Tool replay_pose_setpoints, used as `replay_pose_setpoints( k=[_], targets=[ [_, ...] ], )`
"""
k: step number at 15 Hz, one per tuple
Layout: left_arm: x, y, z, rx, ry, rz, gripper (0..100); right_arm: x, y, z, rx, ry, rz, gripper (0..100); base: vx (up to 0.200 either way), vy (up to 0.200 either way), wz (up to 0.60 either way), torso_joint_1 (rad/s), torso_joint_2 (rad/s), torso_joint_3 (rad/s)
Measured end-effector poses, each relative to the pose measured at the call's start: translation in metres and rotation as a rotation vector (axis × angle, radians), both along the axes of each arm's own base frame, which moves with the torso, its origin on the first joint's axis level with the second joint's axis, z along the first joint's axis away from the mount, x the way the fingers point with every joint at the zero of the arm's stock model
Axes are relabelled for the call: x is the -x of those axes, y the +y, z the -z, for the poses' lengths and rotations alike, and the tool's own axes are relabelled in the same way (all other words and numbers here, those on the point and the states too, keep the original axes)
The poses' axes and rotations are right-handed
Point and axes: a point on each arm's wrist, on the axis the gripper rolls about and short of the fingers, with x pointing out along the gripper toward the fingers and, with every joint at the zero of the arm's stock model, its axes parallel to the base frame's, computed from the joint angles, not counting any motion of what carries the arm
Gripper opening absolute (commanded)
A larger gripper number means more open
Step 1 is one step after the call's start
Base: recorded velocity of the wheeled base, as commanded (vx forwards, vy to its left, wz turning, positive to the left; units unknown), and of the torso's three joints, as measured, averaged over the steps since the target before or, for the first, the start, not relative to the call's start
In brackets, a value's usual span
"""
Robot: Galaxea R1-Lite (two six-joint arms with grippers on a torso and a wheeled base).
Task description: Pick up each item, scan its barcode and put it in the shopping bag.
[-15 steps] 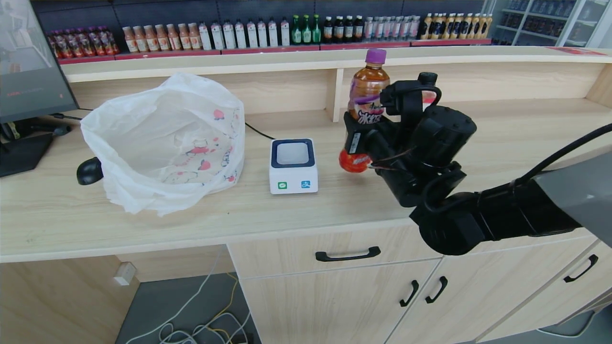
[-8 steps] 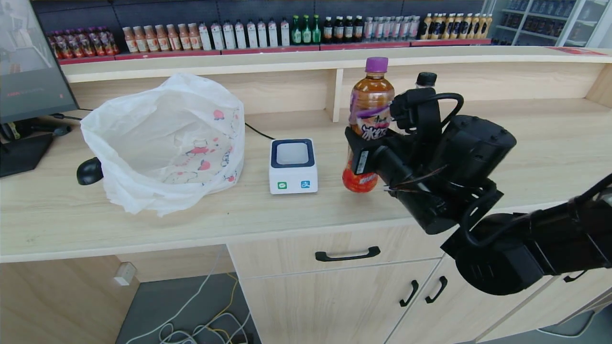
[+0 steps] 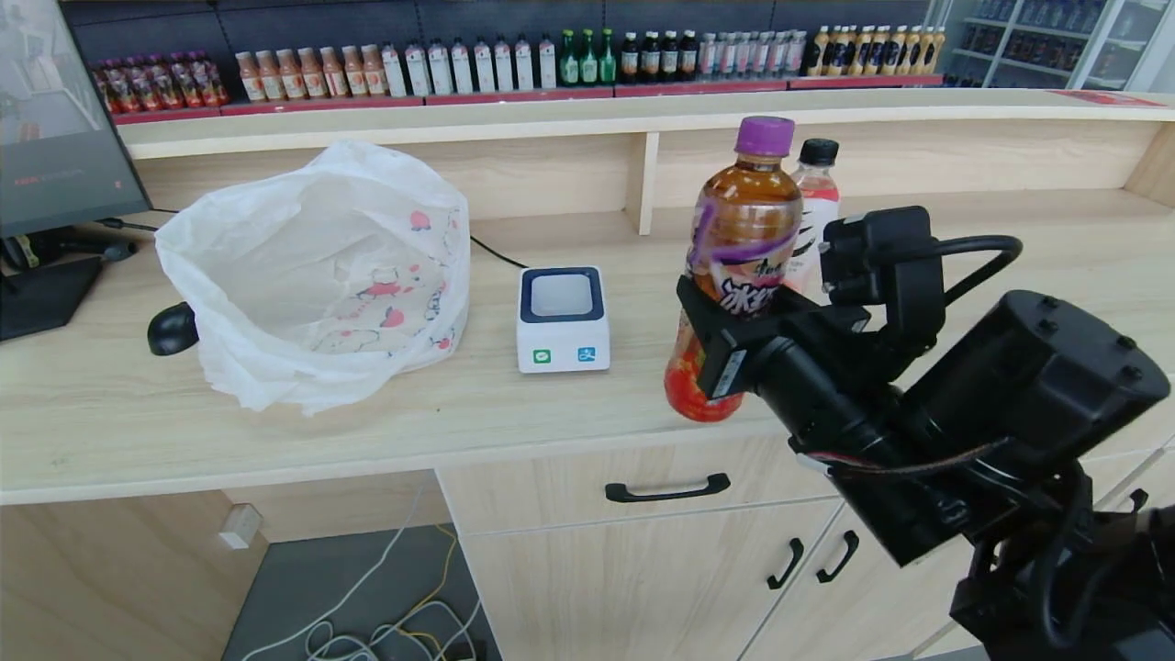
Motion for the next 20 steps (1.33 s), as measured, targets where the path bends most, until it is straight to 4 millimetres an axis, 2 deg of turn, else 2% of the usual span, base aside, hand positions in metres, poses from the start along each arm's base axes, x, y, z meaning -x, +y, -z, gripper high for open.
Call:
replay_pose_setpoints(
  k=[2,4,9,13,17,20],
  targets=[
    [0.0,0.0,0.0,0.0,0.0,0.0,100,0.019,-0.001,0.006,0.02,0.02,-0.034,0,0.0,0.0,0.0,0.0,0.0,0.0],
    [0.0,0.0,0.0,0.0,0.0,0.0,100,0.032,-0.001,0.003,0.03,0.006,-0.047,0,0.0,0.0,0.0,0.0,0.0,0.0],
    [0.0,0.0,0.0,0.0,0.0,0.0,100,0.052,0.002,-0.008,0.048,-0.065,-0.079,0,0.0,0.0,0.0,0.0,0.0,0.0],
    [0.0,0.0,0.0,0.0,0.0,0.0,100,0.088,0.005,-0.005,0.152,-0.147,-0.153,0,0.0,0.0,0.0,0.0,0.0,0.0],
    [0.0,0.0,0.0,0.0,0.0,0.0,100,0.13,0.001,-0.001,0.347,-0.282,-0.218,0,0.0,0.0,0.0,0.0,0.0,0.0],
    [0.0,0.0,0.0,0.0,0.0,0.0,100,0.153,0.006,0.002,0.414,-0.341,-0.299,0,0.0,0.0,0.0,0.0,0.0,0.0]
  ],
)
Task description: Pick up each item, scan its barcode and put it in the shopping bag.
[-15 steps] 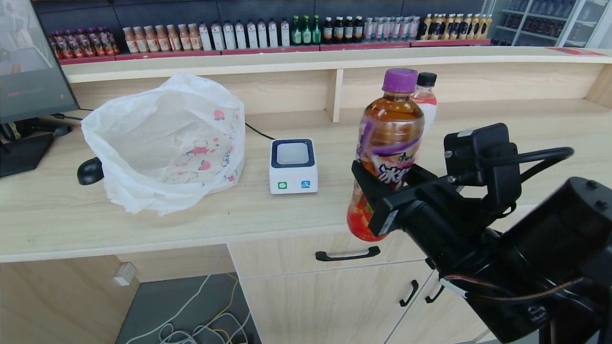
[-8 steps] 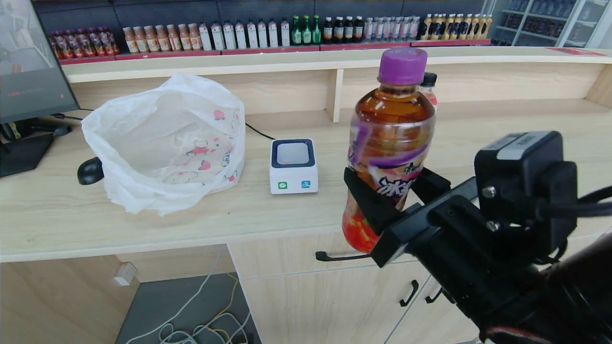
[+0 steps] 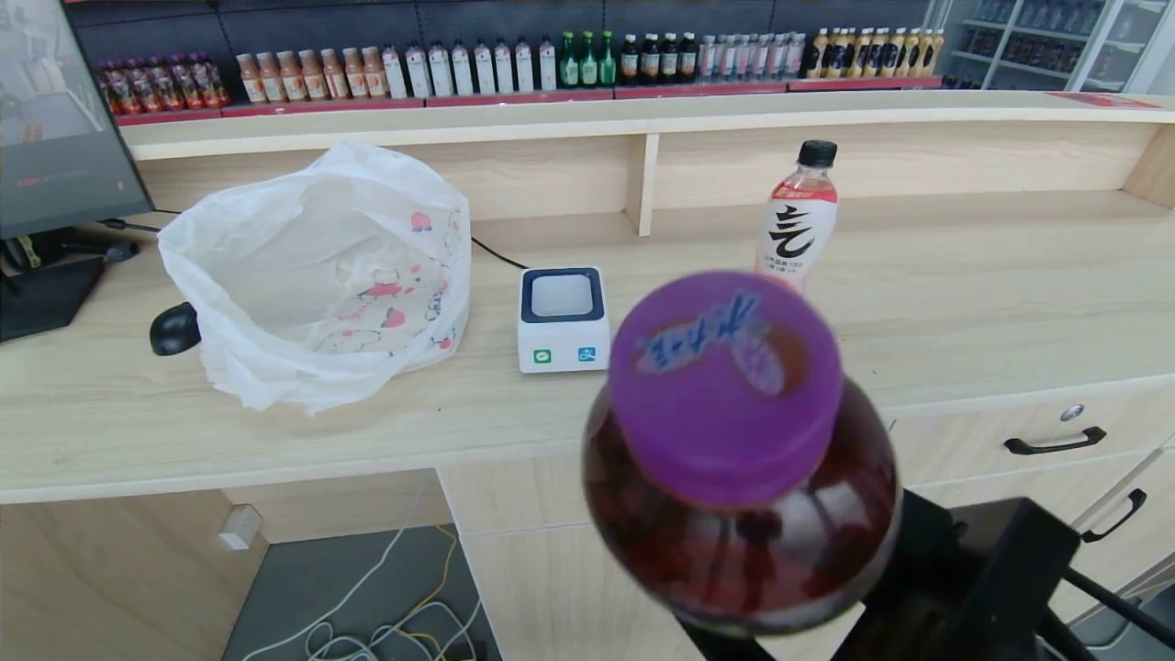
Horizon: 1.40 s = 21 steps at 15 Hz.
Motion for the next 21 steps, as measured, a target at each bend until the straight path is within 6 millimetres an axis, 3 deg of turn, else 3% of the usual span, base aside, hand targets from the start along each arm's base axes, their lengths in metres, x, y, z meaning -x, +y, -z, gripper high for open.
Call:
replay_pose_setpoints(
  k=[4,8,12,21],
  targets=[
    [0.0,0.0,0.0,0.0,0.0,0.0,100,0.008,0.006,0.011,0.116,-0.084,-0.043,0,0.0,0.0,0.0,0.0,0.0,0.0],
    [0.0,0.0,0.0,0.0,0.0,0.0,100,0.01,0.016,0.009,0.182,-0.219,-0.103,0,0.0,0.0,0.0,0.0,0.0,0.0],
    [0.0,0.0,0.0,0.0,0.0,0.0,100,0.011,0.015,0.009,0.31,-0.444,-0.015,0,0.0,0.0,0.0,0.0,0.0,0.0],
    [0.0,0.0,0.0,0.0,0.0,0.0,100,0.011,0.012,0.014,0.469,-0.637,0.072,0,0.0,0.0,0.0,0.0,0.0,0.0]
  ],
)
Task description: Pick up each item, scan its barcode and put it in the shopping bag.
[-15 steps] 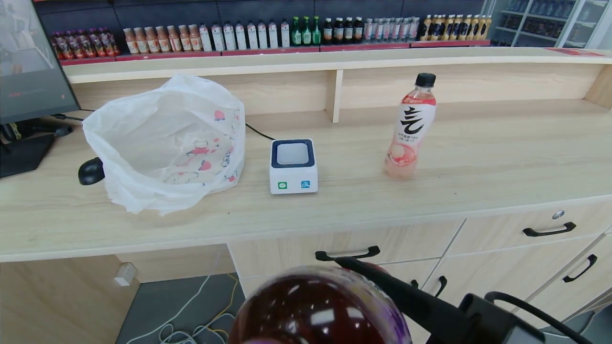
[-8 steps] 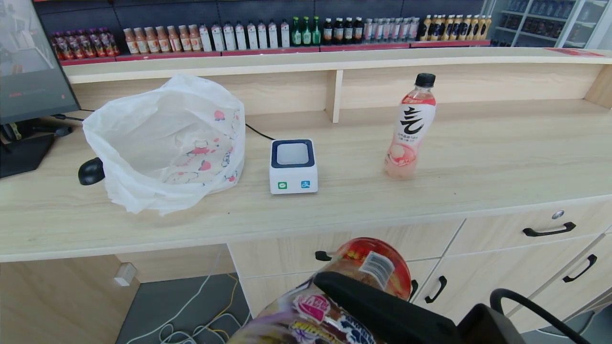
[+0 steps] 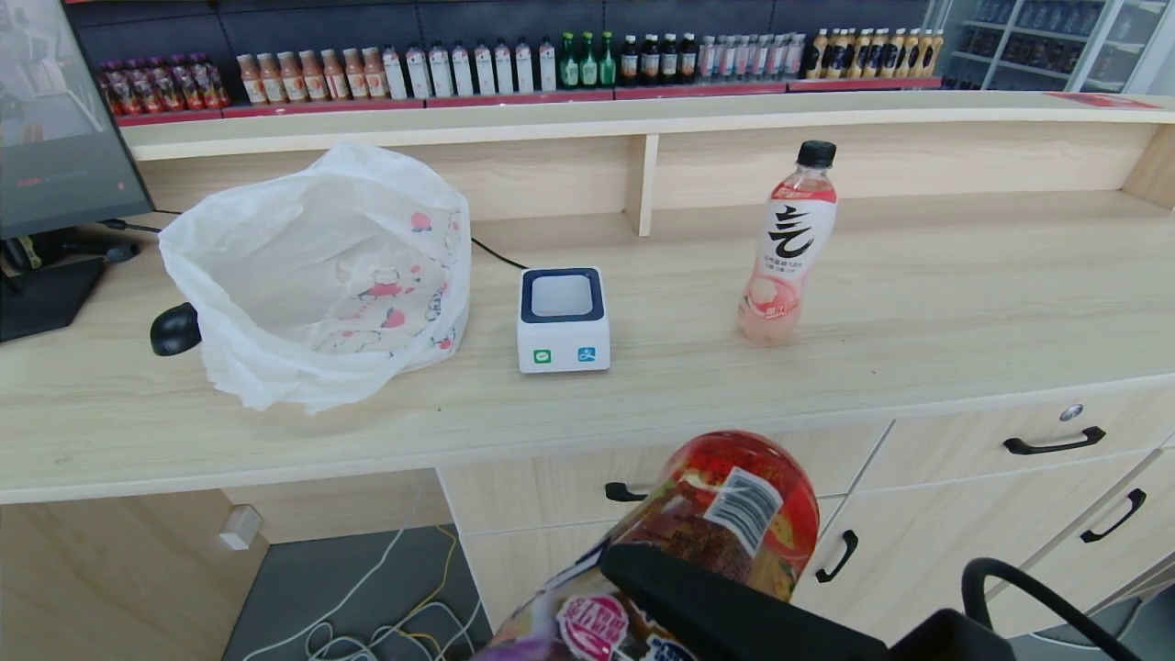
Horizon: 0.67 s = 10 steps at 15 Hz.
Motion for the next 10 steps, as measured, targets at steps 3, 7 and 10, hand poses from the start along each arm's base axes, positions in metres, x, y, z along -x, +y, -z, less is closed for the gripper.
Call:
replay_pose_setpoints(
  k=[3,7,10],
  targets=[
    [0.0,0.0,0.0,0.0,0.0,0.0,100,-0.0003,0.0004,-0.0038,0.028,-0.082,0.032,0,0.0,0.0,0.0,0.0,0.0,0.0],
    [0.0,0.0,0.0,0.0,0.0,0.0,100,-0.0005,0.0024,-0.0041,0.057,-0.137,0.052,0,0.0,0.0,0.0,0.0,0.0,0.0],
    [0.0,0.0,0.0,0.0,0.0,0.0,100,-0.0005,0.0046,-0.0035,0.096,-0.201,0.075,0,0.0,0.0,0.0,0.0,0.0,0.0]
  ],
)
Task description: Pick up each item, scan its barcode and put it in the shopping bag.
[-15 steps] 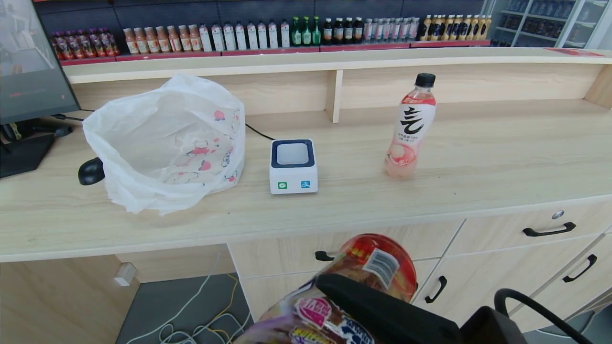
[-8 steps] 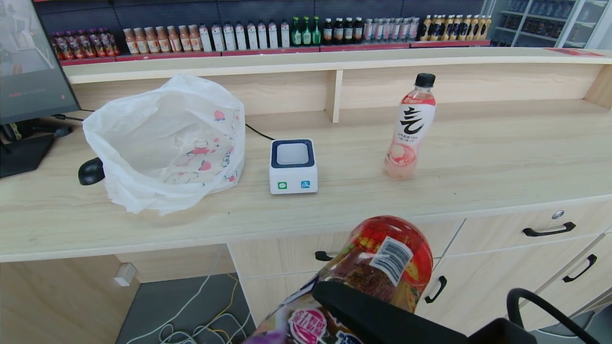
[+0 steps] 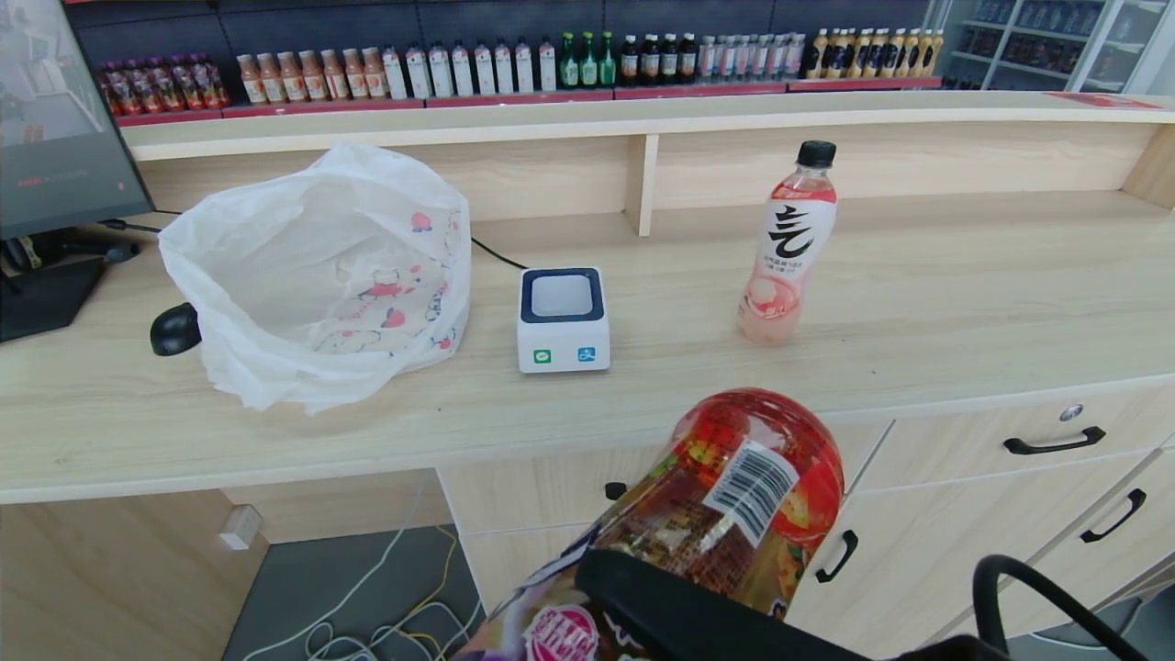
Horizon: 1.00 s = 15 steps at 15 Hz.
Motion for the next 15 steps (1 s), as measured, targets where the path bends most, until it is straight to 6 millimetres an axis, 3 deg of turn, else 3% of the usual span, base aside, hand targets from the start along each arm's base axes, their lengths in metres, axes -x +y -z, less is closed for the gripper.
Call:
replay_pose_setpoints(
  k=[4,15],
  targets=[
    [0.0,0.0,0.0,0.0,0.0,0.0,100,0.0002,0.0032,-0.0032,0.035,-0.094,0.021,0,0.0,0.0,0.0,0.0,0.0,0.0],
    [0.0,0.0,0.0,0.0,0.0,0.0,100,0.0,0.0064,-0.0022,0.042,-0.1,0.019,0,0.0,0.0,0.0,0.0,0.0,0.0]
  ],
)
